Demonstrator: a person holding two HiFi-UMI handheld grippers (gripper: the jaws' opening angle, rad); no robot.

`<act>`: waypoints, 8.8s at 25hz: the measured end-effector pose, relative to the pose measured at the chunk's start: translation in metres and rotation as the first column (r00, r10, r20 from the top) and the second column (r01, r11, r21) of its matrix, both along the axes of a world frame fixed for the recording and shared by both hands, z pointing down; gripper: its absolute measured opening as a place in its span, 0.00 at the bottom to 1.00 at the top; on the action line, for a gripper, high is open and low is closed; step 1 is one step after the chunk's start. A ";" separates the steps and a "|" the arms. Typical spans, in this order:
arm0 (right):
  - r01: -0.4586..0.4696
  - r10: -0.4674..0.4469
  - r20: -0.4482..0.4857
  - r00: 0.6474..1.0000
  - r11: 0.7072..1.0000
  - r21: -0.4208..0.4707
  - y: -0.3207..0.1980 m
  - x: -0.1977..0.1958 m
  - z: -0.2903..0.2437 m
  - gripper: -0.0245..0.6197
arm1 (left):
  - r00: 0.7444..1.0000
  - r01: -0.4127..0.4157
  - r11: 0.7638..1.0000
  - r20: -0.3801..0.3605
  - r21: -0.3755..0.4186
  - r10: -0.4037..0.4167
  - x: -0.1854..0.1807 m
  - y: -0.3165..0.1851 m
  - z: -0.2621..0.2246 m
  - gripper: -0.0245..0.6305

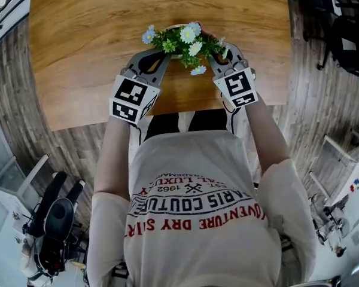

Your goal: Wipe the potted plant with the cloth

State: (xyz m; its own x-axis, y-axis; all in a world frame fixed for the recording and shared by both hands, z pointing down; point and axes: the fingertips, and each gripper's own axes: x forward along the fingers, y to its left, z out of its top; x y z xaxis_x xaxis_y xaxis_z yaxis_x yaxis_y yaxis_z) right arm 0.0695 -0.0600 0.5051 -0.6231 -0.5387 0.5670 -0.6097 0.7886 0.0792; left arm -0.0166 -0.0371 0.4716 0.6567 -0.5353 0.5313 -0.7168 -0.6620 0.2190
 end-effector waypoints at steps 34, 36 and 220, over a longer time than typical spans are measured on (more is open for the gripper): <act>-0.083 0.091 0.091 0.992 0.993 -0.088 0.062 -0.083 0.006 0.10 | 0.987 -0.148 0.989 -0.059 0.022 0.149 0.000 0.004 -0.001 0.06; -0.071 0.079 0.099 0.992 0.993 -0.091 0.062 -0.090 0.006 0.10 | 0.985 -0.147 0.989 -0.085 0.003 0.147 0.000 0.003 -0.001 0.06; -0.712 0.842 0.123 0.525 0.514 -0.479 0.045 -0.103 0.026 0.10 | 0.999 -0.032 0.992 0.037 0.125 0.028 -0.197 0.031 -0.025 0.06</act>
State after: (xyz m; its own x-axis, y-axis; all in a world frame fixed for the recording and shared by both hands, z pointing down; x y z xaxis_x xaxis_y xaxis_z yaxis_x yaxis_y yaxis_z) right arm -0.0332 -0.0152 0.5310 -0.2081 -0.7089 0.6739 -0.9183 -0.0956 -0.3841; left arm -0.2132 -0.0062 0.4469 0.6555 -0.5796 0.4841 -0.7019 -0.7041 0.1074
